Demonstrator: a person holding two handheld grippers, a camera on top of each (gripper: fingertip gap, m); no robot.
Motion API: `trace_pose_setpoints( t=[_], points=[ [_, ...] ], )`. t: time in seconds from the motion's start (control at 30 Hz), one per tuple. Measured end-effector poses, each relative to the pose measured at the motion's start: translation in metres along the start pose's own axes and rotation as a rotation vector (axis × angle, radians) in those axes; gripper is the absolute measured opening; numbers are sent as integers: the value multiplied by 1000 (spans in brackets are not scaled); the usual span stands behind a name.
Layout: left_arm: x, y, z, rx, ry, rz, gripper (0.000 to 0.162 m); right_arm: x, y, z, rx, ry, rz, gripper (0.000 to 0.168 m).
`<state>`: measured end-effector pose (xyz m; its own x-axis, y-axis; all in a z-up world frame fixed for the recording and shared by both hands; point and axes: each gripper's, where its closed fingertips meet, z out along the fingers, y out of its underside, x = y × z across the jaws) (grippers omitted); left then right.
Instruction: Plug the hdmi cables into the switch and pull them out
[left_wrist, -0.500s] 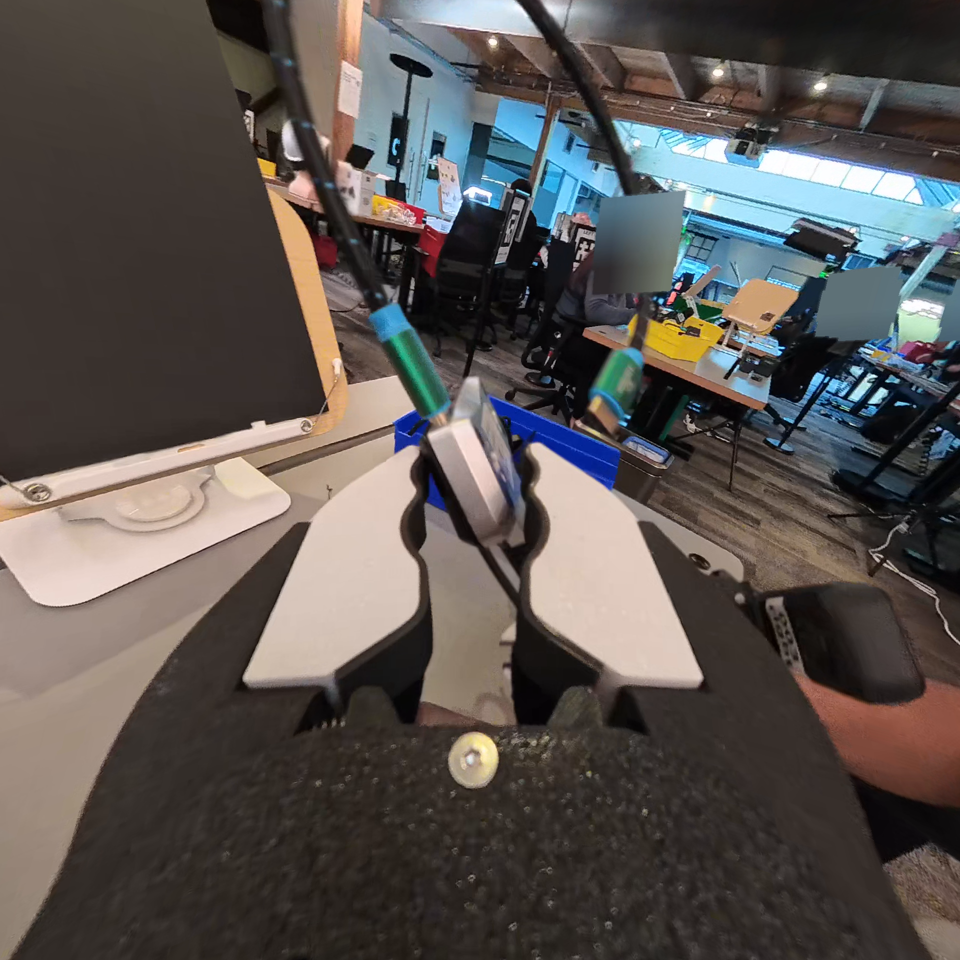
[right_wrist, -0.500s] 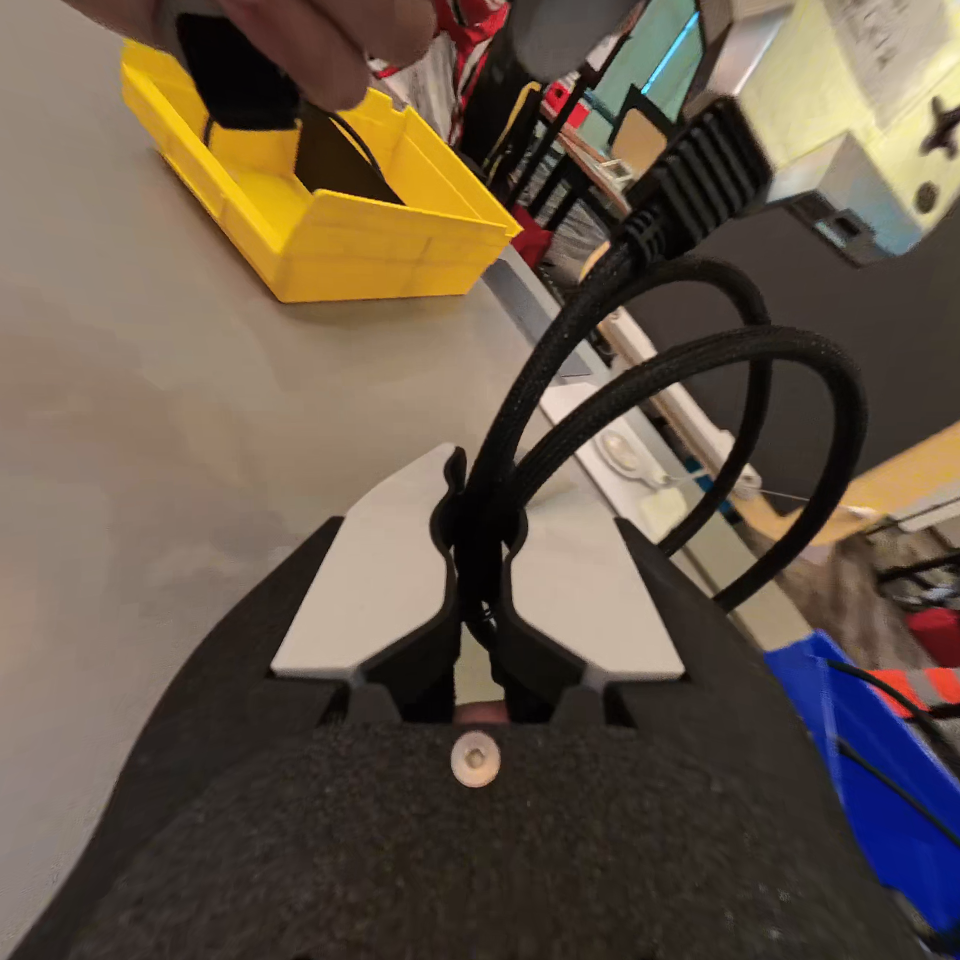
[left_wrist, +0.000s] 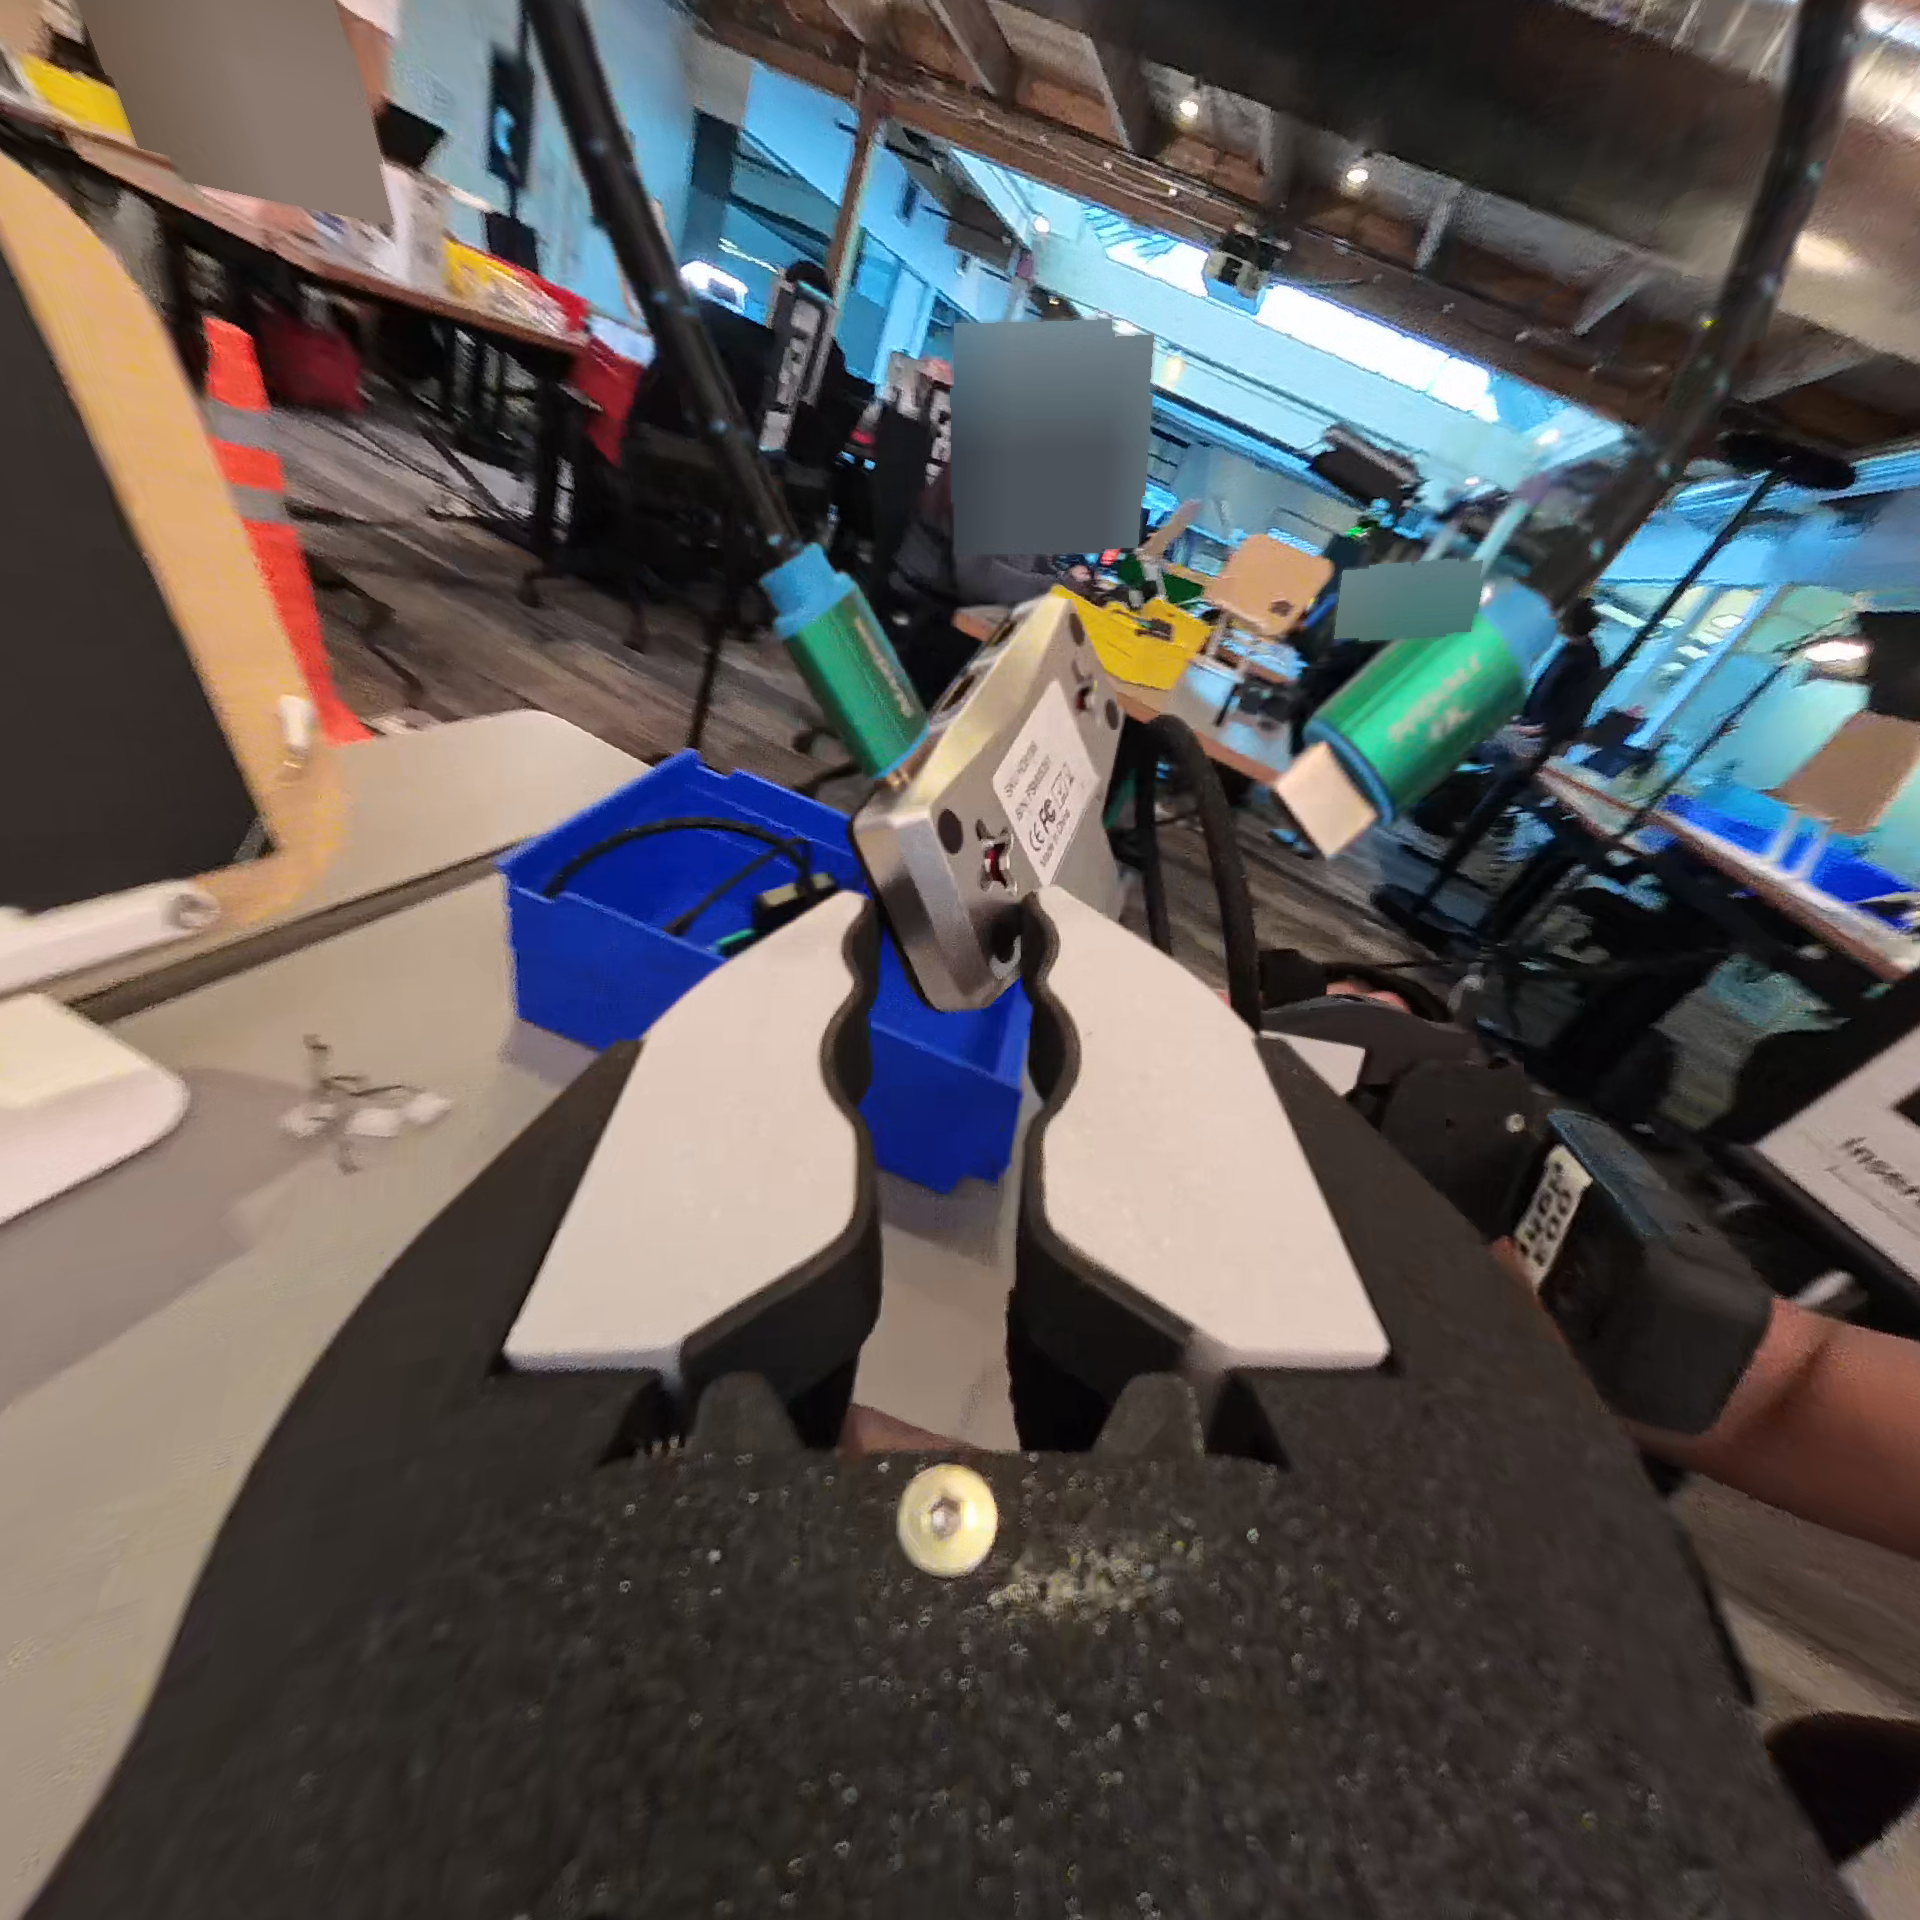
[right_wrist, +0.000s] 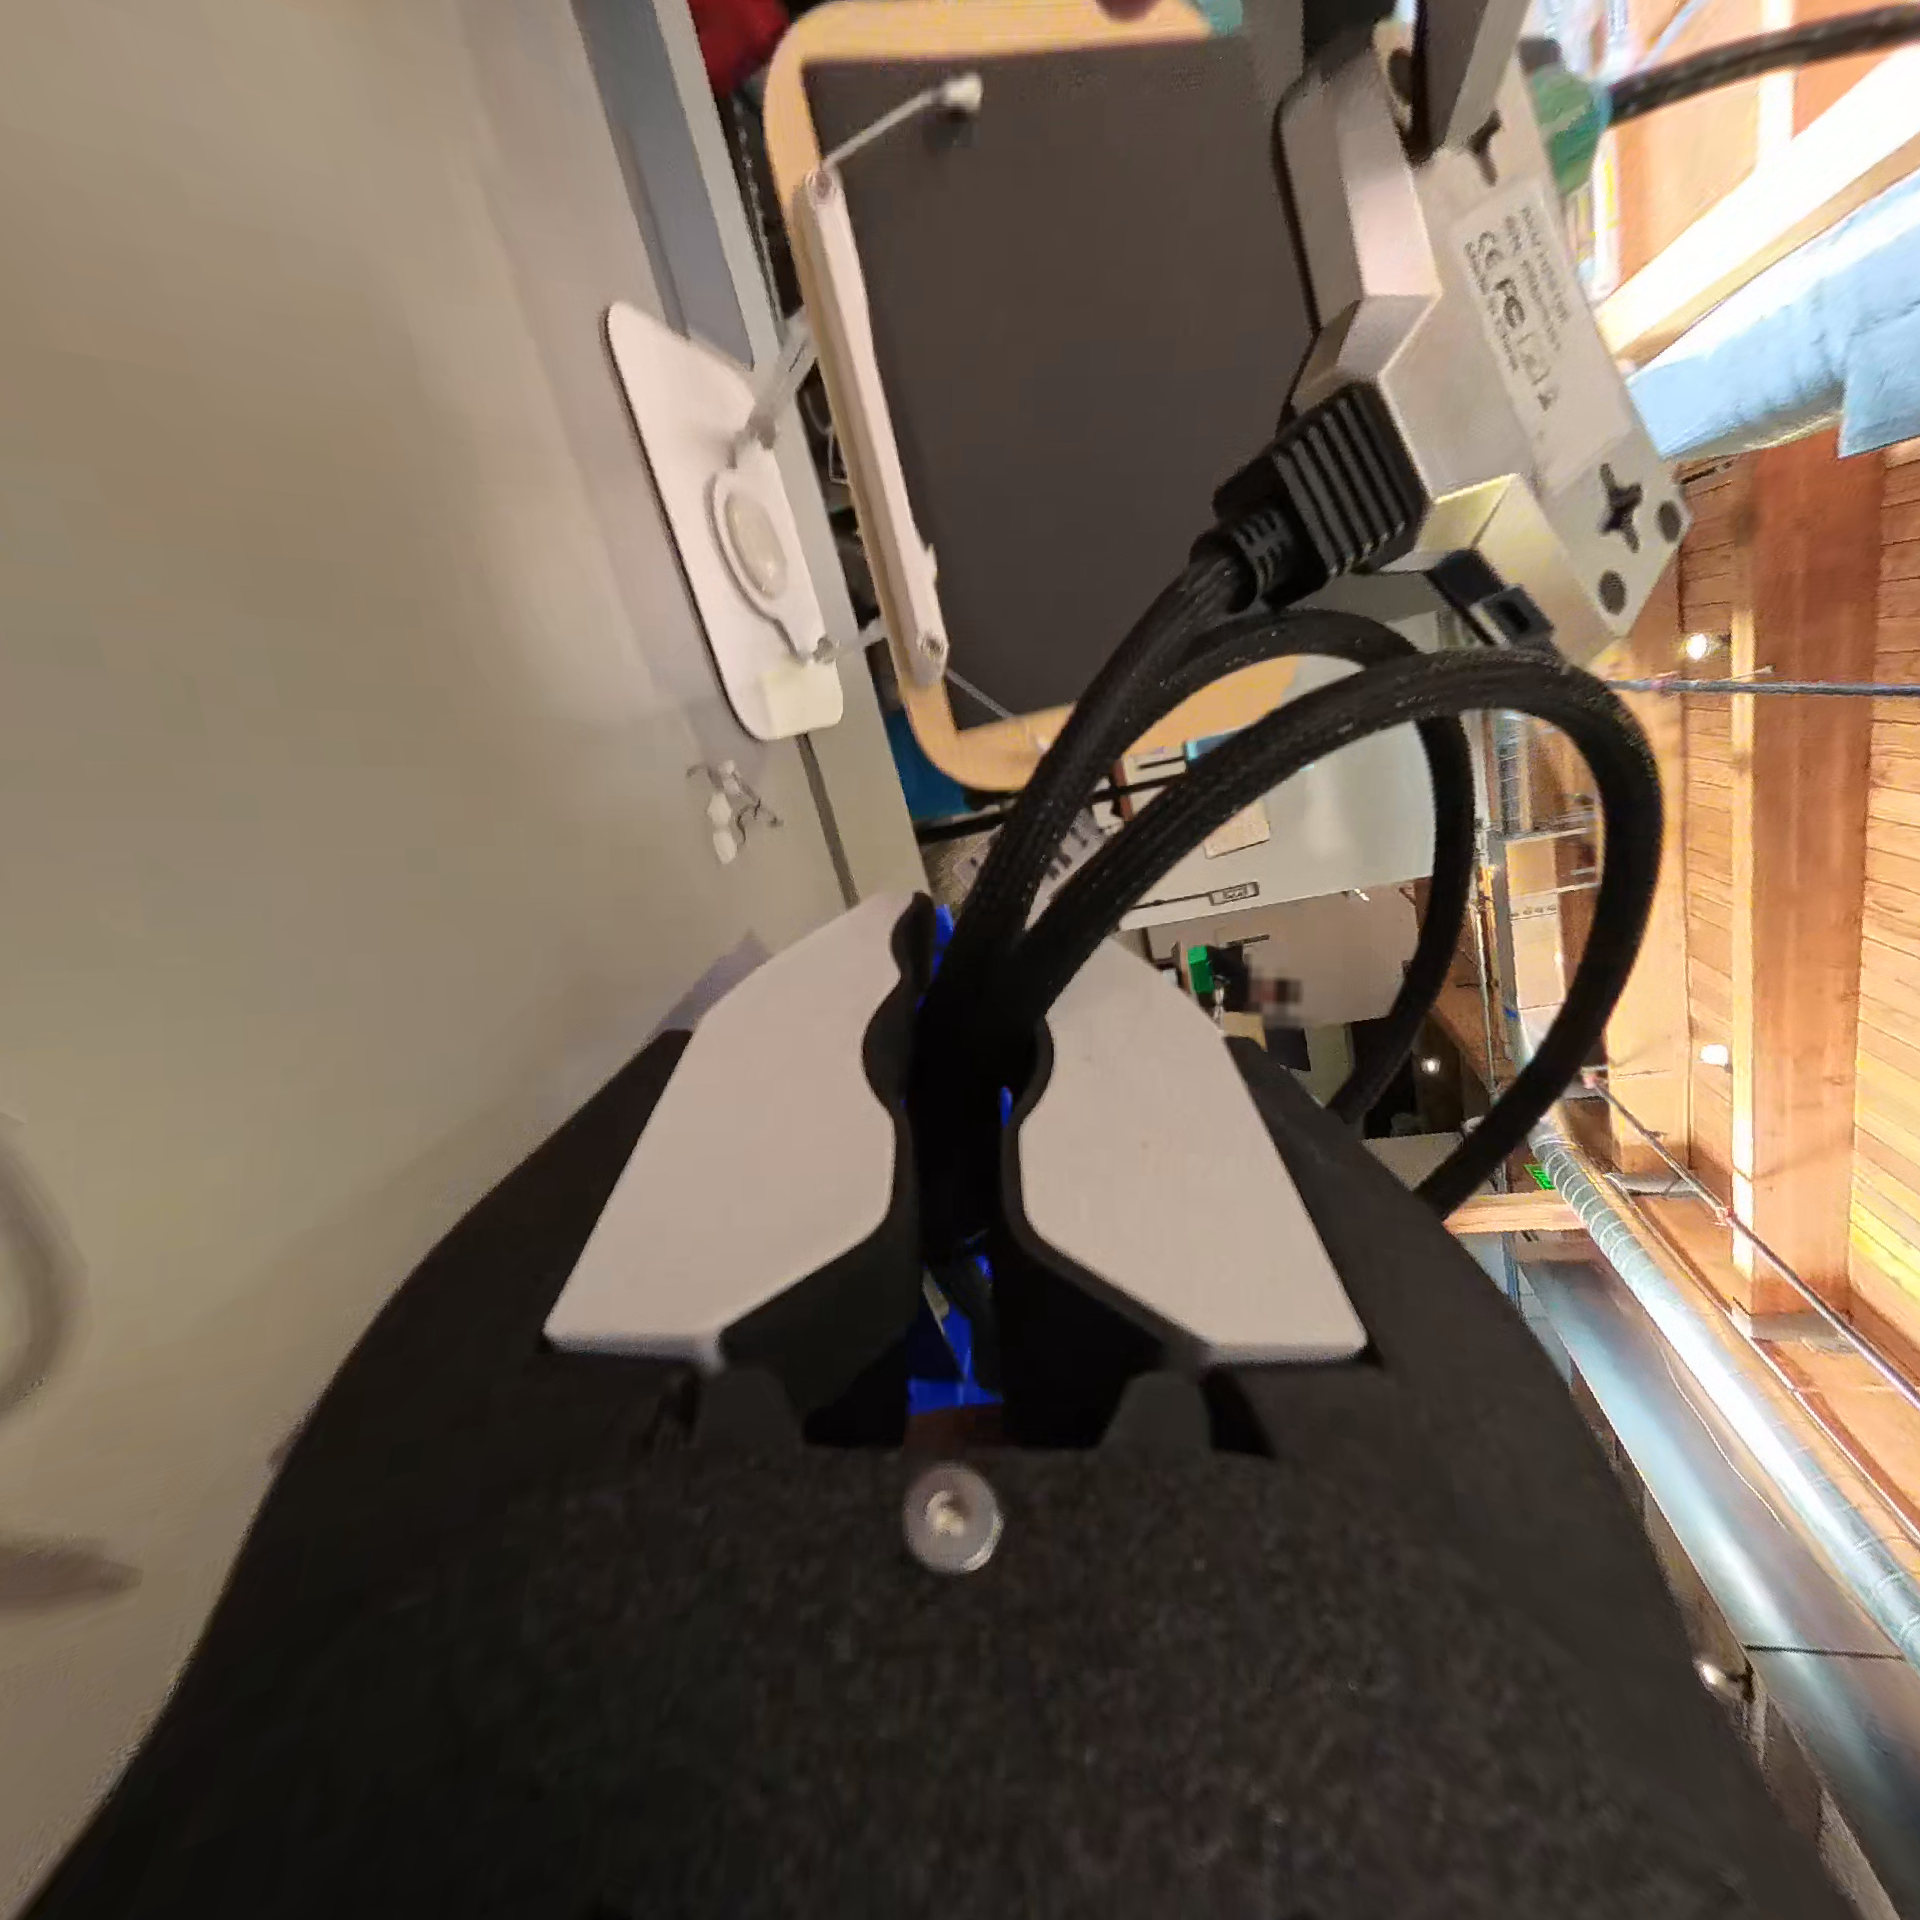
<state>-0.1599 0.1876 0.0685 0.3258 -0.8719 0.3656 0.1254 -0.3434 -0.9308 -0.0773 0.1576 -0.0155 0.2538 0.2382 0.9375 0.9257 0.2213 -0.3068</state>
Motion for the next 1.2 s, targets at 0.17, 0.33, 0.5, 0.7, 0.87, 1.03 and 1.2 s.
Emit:
trace_pose_setpoints(
  t=[0.17,0.33,0.5,0.7,0.87,1.03,1.2],
  points=[
    [3,7,30,69,120,-83,22,-1,30,-8,4,-83,93,11],
    [7,5,13,78,165,7,20,-26,-3,-18,271,-554,744,32],
    [3,17,-26,37,113,73,19,2,-61,-18,697,-982,1506,31],
    [-11,37,-65,15,25,69,18,-17,-103,26,715,-1145,1707,52],
    [-28,51,-85,36,14,-16,18,-12,-125,45,758,-1156,1779,24],
    [-38,56,-94,26,-12,-54,18,-18,-133,55,709,-1139,1716,21],
    [-54,65,-116,14,-188,3,30,-12,-127,63,669,-1069,1614,21]
  ],
)
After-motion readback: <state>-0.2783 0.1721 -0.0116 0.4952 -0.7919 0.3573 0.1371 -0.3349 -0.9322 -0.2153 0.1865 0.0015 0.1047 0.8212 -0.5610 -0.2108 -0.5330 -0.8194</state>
